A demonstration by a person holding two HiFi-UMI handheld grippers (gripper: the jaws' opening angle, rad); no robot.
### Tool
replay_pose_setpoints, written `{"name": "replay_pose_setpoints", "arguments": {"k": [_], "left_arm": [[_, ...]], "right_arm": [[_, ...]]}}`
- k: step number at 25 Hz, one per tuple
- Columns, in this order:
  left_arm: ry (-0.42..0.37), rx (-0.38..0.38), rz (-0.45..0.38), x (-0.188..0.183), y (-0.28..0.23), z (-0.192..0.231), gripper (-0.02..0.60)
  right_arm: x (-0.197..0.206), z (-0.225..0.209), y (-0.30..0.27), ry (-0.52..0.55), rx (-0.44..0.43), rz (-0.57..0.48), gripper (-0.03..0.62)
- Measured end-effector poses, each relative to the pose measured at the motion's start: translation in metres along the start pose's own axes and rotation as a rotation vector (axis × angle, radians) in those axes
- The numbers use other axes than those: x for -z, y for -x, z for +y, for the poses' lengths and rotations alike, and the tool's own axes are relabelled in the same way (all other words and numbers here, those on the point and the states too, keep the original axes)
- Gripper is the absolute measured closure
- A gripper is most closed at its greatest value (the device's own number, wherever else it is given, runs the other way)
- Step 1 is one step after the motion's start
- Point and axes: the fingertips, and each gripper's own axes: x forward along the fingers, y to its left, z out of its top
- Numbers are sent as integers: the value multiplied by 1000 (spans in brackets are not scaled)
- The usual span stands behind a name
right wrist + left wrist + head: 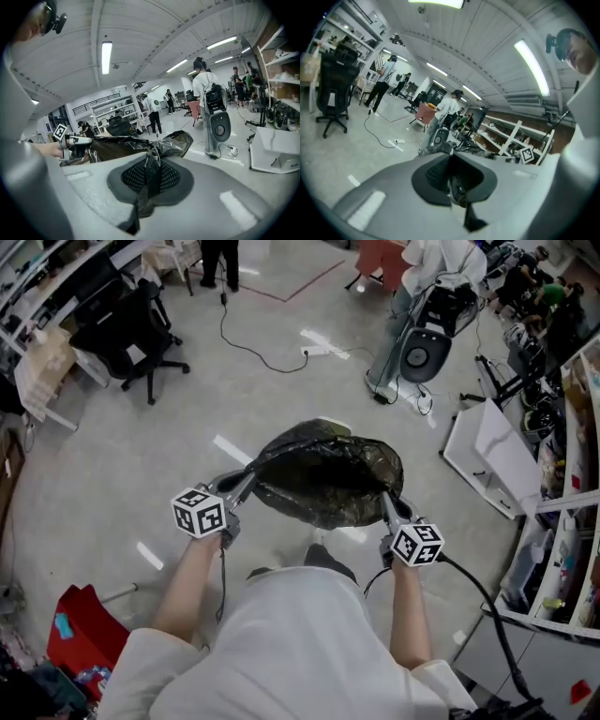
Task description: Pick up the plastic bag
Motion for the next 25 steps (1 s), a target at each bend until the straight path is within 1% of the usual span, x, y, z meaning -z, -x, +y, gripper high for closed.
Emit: {"name": "replay_pose_setpoints", "arguments": {"k": [2, 5, 9, 11, 16, 18, 22, 25], "left_arm": [[-42, 1, 0, -2, 15, -7, 575], [-82, 7, 2, -4, 30, -20, 574], [-107, 35, 22, 0, 40, -39, 575], [-117, 36, 25, 0, 43, -47, 575], [-110, 14, 10, 5, 42, -67, 574], [-99, 3, 8, 10, 42, -76, 574], [-85, -8, 13, 26, 38, -96, 575], [-82, -17, 15, 34, 31, -109, 575]], "right_arm": [[2, 19, 9, 22, 1, -10, 591], [5, 37, 22, 43, 4, -19, 591], [9, 48, 43, 43, 11, -38, 591], [10, 48, 52, 49, 12, -41, 591], [11, 37, 71, 47, 3, -43, 591], [12, 38, 78, 50, -19, -46, 591], [14, 45, 93, 94, -84, -62, 592], [16, 39, 101, 97, -113, -64, 592]]}}
